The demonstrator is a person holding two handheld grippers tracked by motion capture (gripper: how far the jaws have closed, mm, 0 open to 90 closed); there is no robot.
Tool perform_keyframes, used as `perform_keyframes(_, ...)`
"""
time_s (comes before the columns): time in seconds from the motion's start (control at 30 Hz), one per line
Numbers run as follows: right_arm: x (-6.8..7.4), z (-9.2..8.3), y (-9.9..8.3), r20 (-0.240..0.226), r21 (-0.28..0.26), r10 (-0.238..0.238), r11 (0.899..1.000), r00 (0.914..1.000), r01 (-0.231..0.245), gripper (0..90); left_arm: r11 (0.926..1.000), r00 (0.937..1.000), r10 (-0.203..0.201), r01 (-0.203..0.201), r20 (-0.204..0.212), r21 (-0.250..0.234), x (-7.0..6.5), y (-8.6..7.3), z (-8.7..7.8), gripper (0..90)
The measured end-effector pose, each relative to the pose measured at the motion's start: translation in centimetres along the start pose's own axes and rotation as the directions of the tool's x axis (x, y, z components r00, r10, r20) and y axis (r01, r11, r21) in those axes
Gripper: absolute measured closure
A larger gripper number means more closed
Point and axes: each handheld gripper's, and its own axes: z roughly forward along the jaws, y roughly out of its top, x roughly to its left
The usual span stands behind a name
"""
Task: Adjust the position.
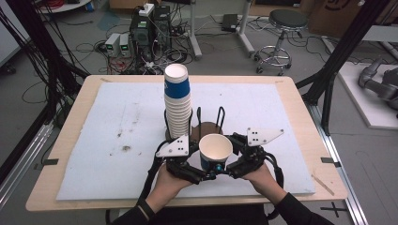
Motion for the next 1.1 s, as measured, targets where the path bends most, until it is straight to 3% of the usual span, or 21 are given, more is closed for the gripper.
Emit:
perform_keyframes(0.47, 0.00, -0.11, 0.17, -0.011, -0.019, 0.020, 1.000, 0.9997, -0.020, 19.5, 0.9999, 0.9999, 0.016, -0.016, 0.005, -0.006, 0.09, -0.19, 0.06, 27.0)
perform_keyframes(0.67, -0.01, -0.14, 0.17, -0.010, -0.019, 0.015, 1.000, 0.9998, -0.015, 20.3, 0.9999, 0.9999, 0.005, -0.004, 0.009, -0.011, 0.15, -0.25, 0.08, 26.4)
perform_keyframes(1.1, -0.33, -0.85, 0.40, 0.032, -0.022, -0.010, 1.000, 0.9994, 0.010, 21.2, 0.9999, 0.9988, 0.008, -0.008, -0.048, 0.013, 0.30, -0.04, -0.74, 15.3)
